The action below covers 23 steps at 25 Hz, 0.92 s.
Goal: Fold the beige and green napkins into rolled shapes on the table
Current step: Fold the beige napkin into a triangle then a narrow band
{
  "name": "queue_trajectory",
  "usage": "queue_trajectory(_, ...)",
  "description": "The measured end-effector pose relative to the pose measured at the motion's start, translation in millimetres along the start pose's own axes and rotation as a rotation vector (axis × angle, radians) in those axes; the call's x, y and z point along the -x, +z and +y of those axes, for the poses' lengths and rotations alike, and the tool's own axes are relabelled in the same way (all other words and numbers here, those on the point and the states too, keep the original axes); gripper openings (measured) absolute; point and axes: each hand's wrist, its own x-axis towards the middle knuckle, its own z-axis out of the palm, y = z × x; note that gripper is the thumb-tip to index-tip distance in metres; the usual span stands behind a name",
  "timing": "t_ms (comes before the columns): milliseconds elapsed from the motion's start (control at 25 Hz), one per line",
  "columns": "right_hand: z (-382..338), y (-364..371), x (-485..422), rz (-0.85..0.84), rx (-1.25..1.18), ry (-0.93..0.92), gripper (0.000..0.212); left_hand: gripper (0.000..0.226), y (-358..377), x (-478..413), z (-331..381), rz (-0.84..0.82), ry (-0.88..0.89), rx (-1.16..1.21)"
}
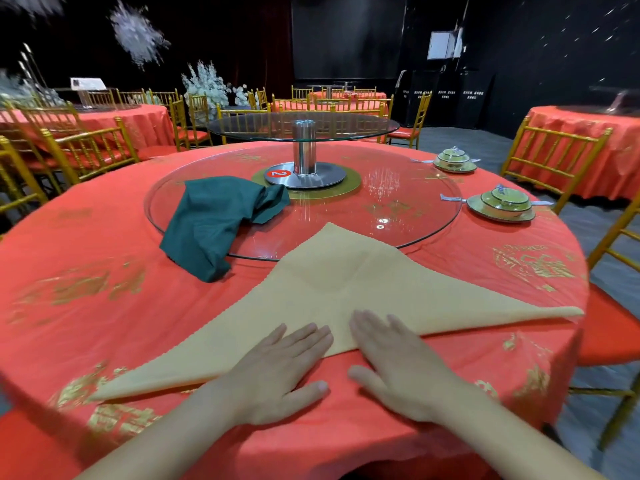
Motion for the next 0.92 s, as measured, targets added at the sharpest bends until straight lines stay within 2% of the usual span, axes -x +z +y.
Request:
queue_trajectory(80,-20.3,8.6,-14.9,-0.025,-0.08,-0.075,0.101,0.072,-1.1,1.3,-0.7,-0.005,-0.008,0.026)
queue_trajectory(160,-23.1,10.6,-18.1,-0.15,-0.174,-0.071,0.111,0.066,-1.1,3.3,-2.8,0.002,-0.009,0.045)
queue_trajectory(240,-19.6,13.0,-19.4,-0.183,-0.135,-0.101,0.119,0.065,-0.7,12.0,-11.5,0.001,-0.042,0.055)
queue_trajectory(520,-18.4,8.8,-15.1,-0.208,-0.085,-0.113,0.123,0.075,5.1,66.7,-81.0,0.03,-0.252,0.07)
queue_trajectory(720,-13.5,6.0,-14.2,-0.224,-0.148,-0.121,0.125,0.092,6.4,89.3,-104.8,0.179,-0.379,0.154)
queue_trajectory(800,-10.2,5.9,-14.9,-0.234,-0.162,-0.126,0.124,0.084,1.9,77.9,-88.6,0.364,-0.351,0.137)
queue_trajectory(920,-10.8,10.6,-16.1,-0.214,-0.162,-0.137,0.119,0.051,-2.5,37.9,-33.8,0.495,-0.092,0.048)
